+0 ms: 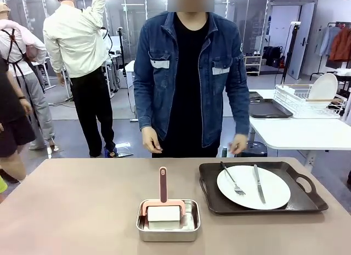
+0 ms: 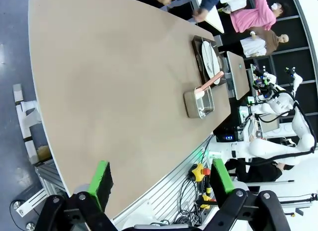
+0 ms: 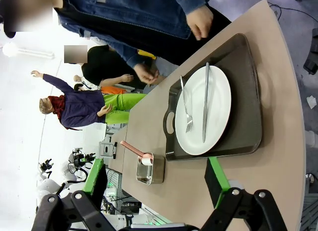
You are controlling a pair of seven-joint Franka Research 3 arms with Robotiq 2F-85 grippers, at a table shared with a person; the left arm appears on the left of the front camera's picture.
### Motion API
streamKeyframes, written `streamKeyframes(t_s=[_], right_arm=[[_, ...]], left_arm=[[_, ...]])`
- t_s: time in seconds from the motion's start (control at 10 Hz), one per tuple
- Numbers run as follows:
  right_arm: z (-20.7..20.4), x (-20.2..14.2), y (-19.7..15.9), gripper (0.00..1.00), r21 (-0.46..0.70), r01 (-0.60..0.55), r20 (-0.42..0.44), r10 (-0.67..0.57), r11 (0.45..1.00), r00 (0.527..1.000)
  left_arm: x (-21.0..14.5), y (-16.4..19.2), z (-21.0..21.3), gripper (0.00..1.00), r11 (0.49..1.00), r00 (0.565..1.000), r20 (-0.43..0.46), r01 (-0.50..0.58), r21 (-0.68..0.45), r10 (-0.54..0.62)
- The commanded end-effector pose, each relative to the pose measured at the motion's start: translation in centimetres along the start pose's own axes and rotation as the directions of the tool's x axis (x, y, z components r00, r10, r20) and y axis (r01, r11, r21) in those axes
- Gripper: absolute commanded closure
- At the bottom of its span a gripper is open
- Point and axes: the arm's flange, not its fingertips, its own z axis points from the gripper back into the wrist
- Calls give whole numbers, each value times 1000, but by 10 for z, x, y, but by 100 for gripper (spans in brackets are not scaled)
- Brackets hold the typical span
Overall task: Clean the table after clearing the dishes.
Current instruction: When the right (or left) Handle tray is removed, use the right hand (or left hand) to clean the right (or left) side of the table with the Lint Roller.
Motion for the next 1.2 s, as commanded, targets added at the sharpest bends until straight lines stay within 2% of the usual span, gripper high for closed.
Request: streamKeyframes(t_s=[0.0,1.1], right_arm=[[0,-1,2,0,10,-14,3,14,1000,1000],[0,-1,2,0,10,-14,3,14,1000,1000]], left_arm=[[-1,-4,2,0,1000,1000,5,-11,12,11],[-1,-4,2,0,1000,1000,5,-11,12,11]])
